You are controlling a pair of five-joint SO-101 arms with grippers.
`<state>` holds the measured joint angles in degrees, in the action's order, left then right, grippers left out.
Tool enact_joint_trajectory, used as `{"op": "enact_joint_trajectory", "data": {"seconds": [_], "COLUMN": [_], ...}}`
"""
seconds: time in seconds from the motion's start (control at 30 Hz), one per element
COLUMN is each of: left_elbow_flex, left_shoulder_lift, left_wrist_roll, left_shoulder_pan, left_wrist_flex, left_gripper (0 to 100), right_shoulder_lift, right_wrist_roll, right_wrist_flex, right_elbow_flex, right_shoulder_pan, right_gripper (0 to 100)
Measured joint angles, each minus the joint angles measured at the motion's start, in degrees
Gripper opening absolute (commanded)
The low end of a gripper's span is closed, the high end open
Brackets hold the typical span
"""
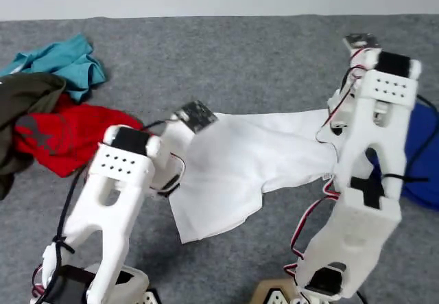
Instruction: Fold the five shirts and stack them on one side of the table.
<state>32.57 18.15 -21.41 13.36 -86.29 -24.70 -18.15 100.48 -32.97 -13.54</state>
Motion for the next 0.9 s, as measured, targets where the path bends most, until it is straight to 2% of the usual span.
{"op": "enact_joint_trajectory", "data": {"seconds": [0.27,0.57,0.9], "left_elbow_flex": [3.9,3.6,-5.3], "left_shoulder_lift": [-0.9,-14.2,-17.6], "left_wrist_roll": [-0.7,-0.9,-0.9], "left_shoulder_pan": [1.3,4.2,8.2], "left_wrist_flex": [3.4,5.5,4.9], "left_gripper": [12,11,12], "right_shoulder_lift": [13.2,21.5,29.7], "right_wrist_roll": [-4.5,-4.7,-4.8], "right_wrist_flex": [0.0,0.0,0.0], "right_elbow_flex": [15.1,25.3,31.9], "right_shoulder_pan": [-4.7,-13.3,-14.8], "right_gripper": [18.7,18.7,18.7]}}
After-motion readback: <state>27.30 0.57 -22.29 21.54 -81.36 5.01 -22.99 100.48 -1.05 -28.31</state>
